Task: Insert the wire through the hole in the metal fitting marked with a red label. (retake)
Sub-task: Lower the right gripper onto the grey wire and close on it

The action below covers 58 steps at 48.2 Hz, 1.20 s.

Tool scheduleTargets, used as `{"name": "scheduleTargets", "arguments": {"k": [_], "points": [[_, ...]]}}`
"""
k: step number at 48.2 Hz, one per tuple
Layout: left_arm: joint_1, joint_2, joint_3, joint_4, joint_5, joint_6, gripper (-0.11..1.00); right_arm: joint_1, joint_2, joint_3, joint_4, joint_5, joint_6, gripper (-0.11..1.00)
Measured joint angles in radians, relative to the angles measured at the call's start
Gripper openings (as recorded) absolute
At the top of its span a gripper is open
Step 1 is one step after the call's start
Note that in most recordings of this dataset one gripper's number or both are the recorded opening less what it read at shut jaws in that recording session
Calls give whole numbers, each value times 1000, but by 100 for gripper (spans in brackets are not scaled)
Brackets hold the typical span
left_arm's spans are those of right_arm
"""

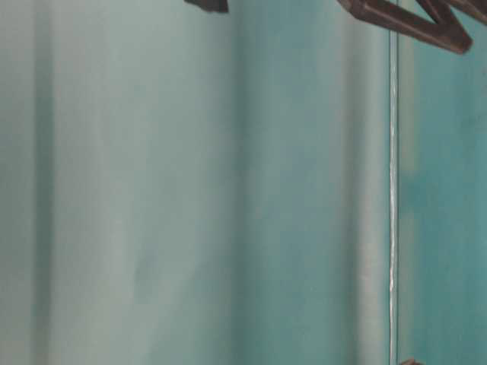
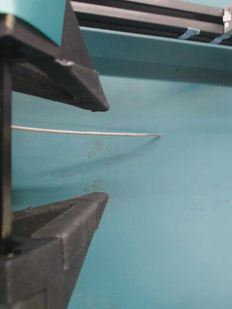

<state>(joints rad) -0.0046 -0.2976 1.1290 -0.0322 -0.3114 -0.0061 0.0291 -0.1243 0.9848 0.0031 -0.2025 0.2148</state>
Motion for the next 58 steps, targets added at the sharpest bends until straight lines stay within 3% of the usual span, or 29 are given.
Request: {"name": "scheduleTargets", "arguments": {"k": [17, 58], "points": [[0, 9, -3, 0, 0, 0, 70, 0, 114, -44, 0, -25, 0, 71], [0, 11, -3, 0, 0, 0, 69, -3, 163, -57, 0, -64, 0, 69]]}}
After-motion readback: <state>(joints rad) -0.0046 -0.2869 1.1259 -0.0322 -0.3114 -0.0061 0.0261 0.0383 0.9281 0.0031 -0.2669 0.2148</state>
